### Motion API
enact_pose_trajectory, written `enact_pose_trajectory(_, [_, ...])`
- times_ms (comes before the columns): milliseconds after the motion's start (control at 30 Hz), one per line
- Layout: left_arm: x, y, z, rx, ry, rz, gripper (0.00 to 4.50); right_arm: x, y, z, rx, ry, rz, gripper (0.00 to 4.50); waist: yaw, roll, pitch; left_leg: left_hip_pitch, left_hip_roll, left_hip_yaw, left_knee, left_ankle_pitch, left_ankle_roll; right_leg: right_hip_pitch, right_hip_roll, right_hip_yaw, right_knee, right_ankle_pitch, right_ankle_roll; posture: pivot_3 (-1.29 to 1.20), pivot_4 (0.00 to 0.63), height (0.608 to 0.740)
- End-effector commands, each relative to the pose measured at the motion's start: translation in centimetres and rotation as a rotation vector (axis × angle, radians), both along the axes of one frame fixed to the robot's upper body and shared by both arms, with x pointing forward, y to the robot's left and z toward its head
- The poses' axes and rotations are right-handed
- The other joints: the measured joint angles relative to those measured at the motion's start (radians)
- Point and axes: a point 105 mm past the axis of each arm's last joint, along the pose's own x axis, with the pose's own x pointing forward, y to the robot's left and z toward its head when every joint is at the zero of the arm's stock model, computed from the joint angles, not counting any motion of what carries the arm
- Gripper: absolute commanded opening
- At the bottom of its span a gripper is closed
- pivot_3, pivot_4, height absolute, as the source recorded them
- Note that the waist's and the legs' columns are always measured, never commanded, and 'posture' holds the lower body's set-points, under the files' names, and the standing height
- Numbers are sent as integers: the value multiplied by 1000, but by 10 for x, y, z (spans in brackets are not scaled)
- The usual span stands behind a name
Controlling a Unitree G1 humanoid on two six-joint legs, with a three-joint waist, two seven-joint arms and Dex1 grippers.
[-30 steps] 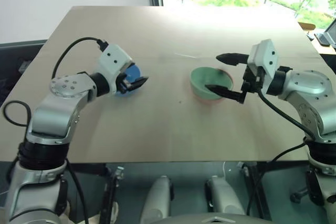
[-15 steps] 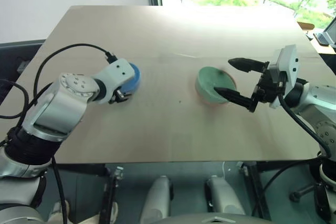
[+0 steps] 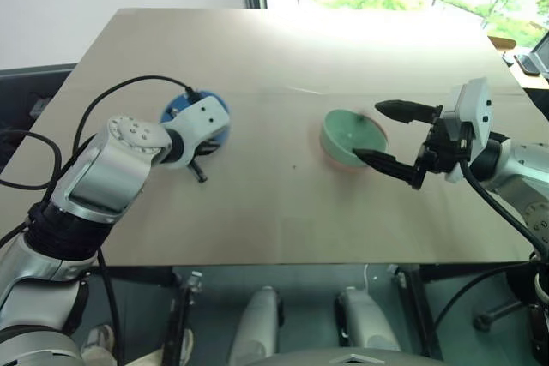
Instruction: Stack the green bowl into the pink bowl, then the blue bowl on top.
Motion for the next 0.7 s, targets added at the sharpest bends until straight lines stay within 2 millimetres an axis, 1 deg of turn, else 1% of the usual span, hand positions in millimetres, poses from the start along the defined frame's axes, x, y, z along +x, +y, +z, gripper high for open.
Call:
enact_pose_trajectory(33, [-21,-56,48,-138,-144,-392,46,-10,-10,9,-7,-62,-45,4500,7,-1,0,0,0,0,1,0,0,0,0,0,0,0,0,0,150,740])
enact_pose_trajectory(67, [-25,-67,54,-135,-192,-490,46,-13,-15,6,-14,-50,-67,4500,13,-1,0,-1,0,0,1,0,0,0,0,0,0,0,0,0,150,740])
enact_pose_trajectory(100, [-26,-75,57,-141,-206,-553,46,-15,-19,3,-24,-38,-86,4500,15,-1,0,-1,0,0,1,0,0,0,0,0,0,0,0,0,150,740])
enact_pose_trajectory(167, [-26,-89,68,-125,-304,-648,46,-22,-28,-3,-45,-18,-125,4500,17,-1,0,-1,-1,0,1,0,0,0,-1,0,-1,0,0,0,150,740])
enact_pose_trajectory(200, [-26,-97,71,-118,-325,-705,46,-25,-32,-4,-47,-15,-152,4500,17,-1,0,-1,-1,0,1,0,0,0,0,0,-1,0,0,0,150,740])
enact_pose_trajectory(333, [-18,-122,74,-97,-329,-855,46,-36,-43,-8,-56,-18,-240,4500,16,0,0,0,-1,0,2,0,0,1,0,0,0,0,0,0,150,740])
enact_pose_trajectory(367, [-16,-131,75,-89,-339,-907,46,-38,-45,-8,-60,-24,-264,4500,15,0,0,1,-1,0,2,0,0,2,0,0,0,0,0,0,150,740])
enact_pose_trajectory(400, [-12,-142,72,-74,-326,-961,46,-41,-45,-9,-53,-29,-285,4500,15,0,0,1,-1,0,2,0,0,2,0,0,0,0,0,0,150,740])
enact_pose_trajectory(500, [-6,-162,63,-56,-268,-1053,46,-45,-44,-10,-48,-36,-311,4500,17,-1,-1,0,-2,-1,3,0,0,2,0,-1,0,0,0,0,150,740])
enact_pose_trajectory(533, [-10,-165,61,-77,-235,-1106,644,-46,-44,-10,-51,-38,-319,4500,14,-1,0,0,-3,-1,3,0,0,2,0,0,0,0,0,0,150,740])
enact_pose_trajectory(567, [-12,-168,60,-94,-216,-1141,931,-46,-44,-10,-53,-41,-324,4500,9,-1,-1,0,-3,-1,3,0,0,2,0,0,-1,0,0,0,150,740])
enact_pose_trajectory(600, [-11,-169,61,-100,-218,-1153,1381,-47,-44,-11,-54,-41,-327,4500,5,-1,0,0,-2,0,2,0,0,2,0,1,0,0,0,0,150,740])
enact_pose_trajectory(633, [-9,-168,61,-109,-219,-1153,1851,-48,-44,-11,-55,-40,-329,4500,2,-1,0,0,-2,0,2,0,0,1,0,1,0,0,0,0,150,740])
enact_pose_trajectory(667, [-6,-168,65,-130,-236,-1134,2140,-47,-43,-12,-59,-40,-331,4500,-1,-1,0,0,-2,-1,2,0,0,1,0,1,0,0,0,0,150,740])
enact_pose_trajectory(700, [-3,-165,69,-157,-243,-1111,2555,-47,-44,-13,-64,-36,-334,4500,-4,-1,0,0,-2,-1,2,0,0,1,0,1,0,0,0,0,150,740])
